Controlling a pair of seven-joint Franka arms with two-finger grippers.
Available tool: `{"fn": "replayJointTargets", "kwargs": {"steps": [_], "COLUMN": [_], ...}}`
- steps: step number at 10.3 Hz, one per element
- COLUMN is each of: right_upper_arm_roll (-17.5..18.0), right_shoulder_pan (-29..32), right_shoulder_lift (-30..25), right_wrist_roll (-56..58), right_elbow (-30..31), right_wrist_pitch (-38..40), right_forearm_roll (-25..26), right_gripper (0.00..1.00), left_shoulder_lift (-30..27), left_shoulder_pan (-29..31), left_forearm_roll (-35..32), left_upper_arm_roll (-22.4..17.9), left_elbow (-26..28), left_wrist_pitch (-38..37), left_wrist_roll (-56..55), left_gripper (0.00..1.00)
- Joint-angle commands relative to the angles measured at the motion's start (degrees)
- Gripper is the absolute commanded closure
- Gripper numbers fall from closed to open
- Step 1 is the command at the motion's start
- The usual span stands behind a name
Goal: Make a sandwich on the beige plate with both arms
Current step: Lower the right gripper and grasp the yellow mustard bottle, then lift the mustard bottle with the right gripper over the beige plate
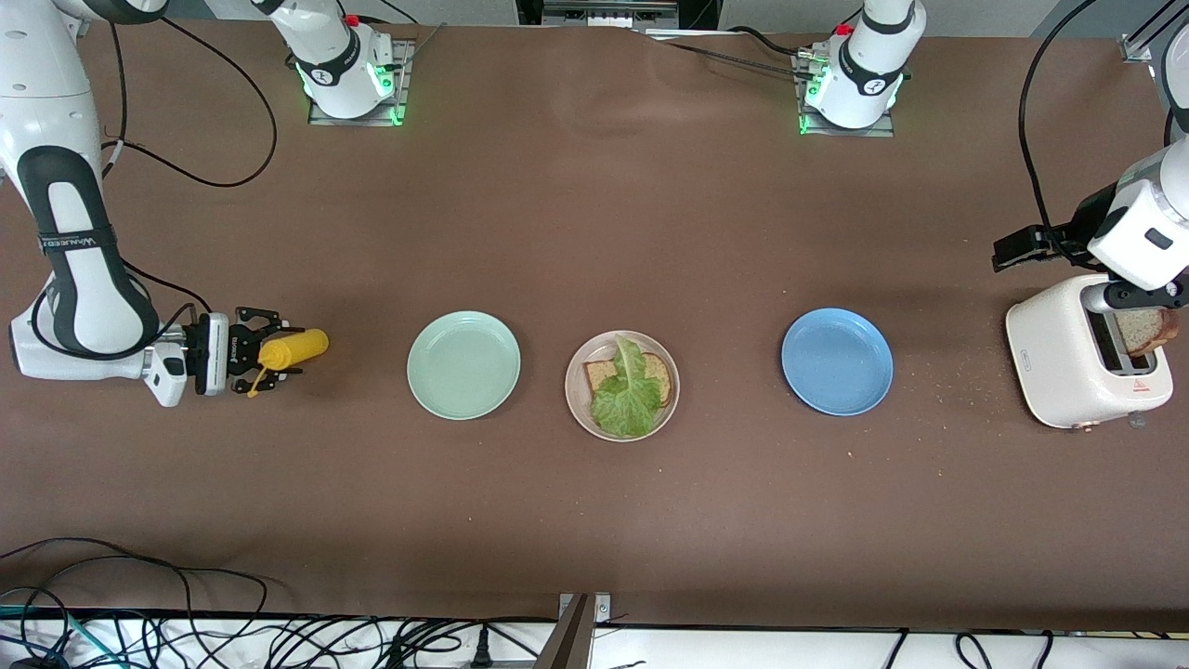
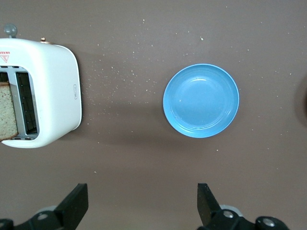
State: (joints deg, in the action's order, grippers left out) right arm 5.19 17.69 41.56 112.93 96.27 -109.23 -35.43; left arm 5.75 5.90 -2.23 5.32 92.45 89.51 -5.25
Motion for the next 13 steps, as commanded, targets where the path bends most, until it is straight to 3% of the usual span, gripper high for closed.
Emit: {"fn": "replayJointTargets", "kwargs": {"steps": [1, 4, 8, 11, 13], "right_upper_arm_roll": [3.0, 4.1, 4.3, 4.3, 4.2], "right_shoulder_pan": [0.0, -4.5, -17.7, -26.7, -31.2], "right_shoulder_lift": [-0.9, -2.6, -4.5, -4.6, -4.6], "right_wrist_roll": [1.4, -1.7, -30.3, -47.7, -58.3], "right_elbow": [1.5, -0.4, -8.6, -11.0, -13.2], "right_wrist_pitch": [-4.1, -7.7, -7.4, -7.1, -5.4], "right_forearm_roll": [-1.3, 0.8, 23.6, 36.5, 42.4], "right_gripper": [0.96, 1.00, 1.00, 1.00, 1.00], "left_shoulder_lift": [0.2, 0.2, 0.2, 0.2, 0.2], "left_shoulder_pan": [0.1, 0.1, 0.1, 0.0, 0.1], "left_forearm_roll": [1.3, 1.3, 1.3, 1.3, 1.3], "left_upper_arm_roll": [0.0, 0.0, 0.0, 0.0, 0.0], "left_elbow": [-1.0, -1.0, -1.0, -1.0, -1.0], "left_wrist_pitch": [-1.1, -1.1, -1.1, -1.1, -1.1], "left_wrist_roll": [1.3, 1.3, 1.3, 1.3, 1.3], "left_gripper": [0.00, 0.00, 0.00, 0.00, 0.00]}}
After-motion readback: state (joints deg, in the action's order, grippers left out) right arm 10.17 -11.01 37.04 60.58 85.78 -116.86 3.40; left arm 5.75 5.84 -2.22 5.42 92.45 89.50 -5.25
